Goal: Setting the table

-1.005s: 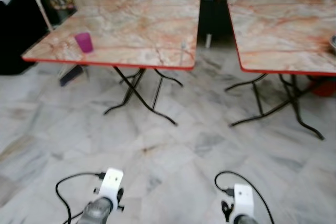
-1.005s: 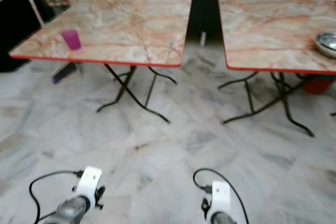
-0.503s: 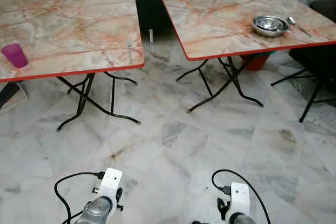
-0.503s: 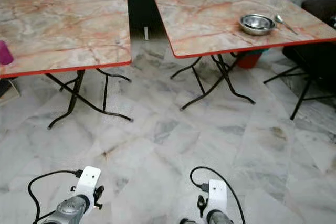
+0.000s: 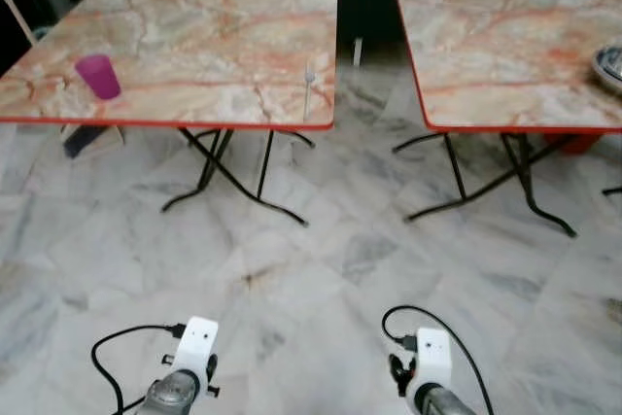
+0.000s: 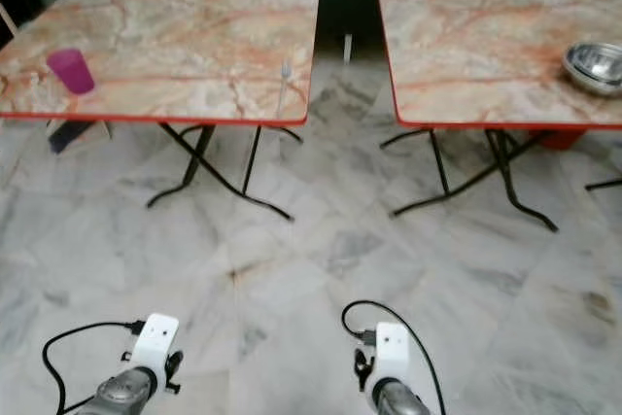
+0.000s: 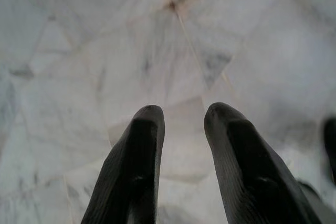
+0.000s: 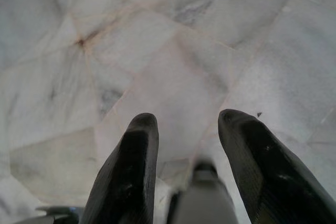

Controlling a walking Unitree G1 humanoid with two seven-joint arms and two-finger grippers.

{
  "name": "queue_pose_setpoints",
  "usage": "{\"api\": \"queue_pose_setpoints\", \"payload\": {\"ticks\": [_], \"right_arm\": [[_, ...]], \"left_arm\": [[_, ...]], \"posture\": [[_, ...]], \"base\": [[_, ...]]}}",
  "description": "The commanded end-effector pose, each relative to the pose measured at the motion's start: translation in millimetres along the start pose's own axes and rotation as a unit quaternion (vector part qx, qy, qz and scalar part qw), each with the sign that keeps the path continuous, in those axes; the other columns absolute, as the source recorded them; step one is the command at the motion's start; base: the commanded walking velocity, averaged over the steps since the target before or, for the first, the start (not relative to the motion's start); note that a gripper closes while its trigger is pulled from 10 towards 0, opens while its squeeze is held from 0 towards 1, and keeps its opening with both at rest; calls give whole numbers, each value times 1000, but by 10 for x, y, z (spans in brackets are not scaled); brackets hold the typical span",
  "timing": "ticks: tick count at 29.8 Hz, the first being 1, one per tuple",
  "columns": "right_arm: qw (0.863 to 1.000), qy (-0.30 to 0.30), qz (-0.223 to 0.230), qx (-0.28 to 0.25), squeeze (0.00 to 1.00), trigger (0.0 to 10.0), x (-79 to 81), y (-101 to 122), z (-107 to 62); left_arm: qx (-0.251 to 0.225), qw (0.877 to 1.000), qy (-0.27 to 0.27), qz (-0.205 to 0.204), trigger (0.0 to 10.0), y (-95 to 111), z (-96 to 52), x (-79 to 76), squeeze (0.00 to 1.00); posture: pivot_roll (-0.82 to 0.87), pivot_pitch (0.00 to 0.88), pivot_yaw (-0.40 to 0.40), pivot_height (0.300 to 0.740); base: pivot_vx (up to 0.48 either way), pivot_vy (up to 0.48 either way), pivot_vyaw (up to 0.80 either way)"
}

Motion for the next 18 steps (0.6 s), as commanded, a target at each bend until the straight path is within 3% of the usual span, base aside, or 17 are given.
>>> {"api": "queue_pose_setpoints", "payload": {"ticks": [1, 18], "right_arm": [[1000, -18, 10, 7, 0, 10000, -129, -49, -30], [1000, -23, 7, 13, 0, 10000, -163, -84, -43]], "left_arm": [[12, 1000, -8, -7, 10000, -49, -6, -72, 0], [20, 1000, -9, -2, 10000, -74, -10, -44, 0]], "posture": [[-27, 127, 25, 740], [-32, 113, 27, 740]], "base": [[424, 0, 0], [426, 0, 0]]}}
Point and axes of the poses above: a point about 5 cm out from each wrist's last joint towards the gripper, its own z axis pointing out of the wrist towards the gripper, its own y axis along the axis of the wrist's last joint, x = y × z, the point moved 1 cm from there along z, pointing out of the wrist towards the gripper, and after that the axes turned 6 degrees about z, right-handed, at the moved point
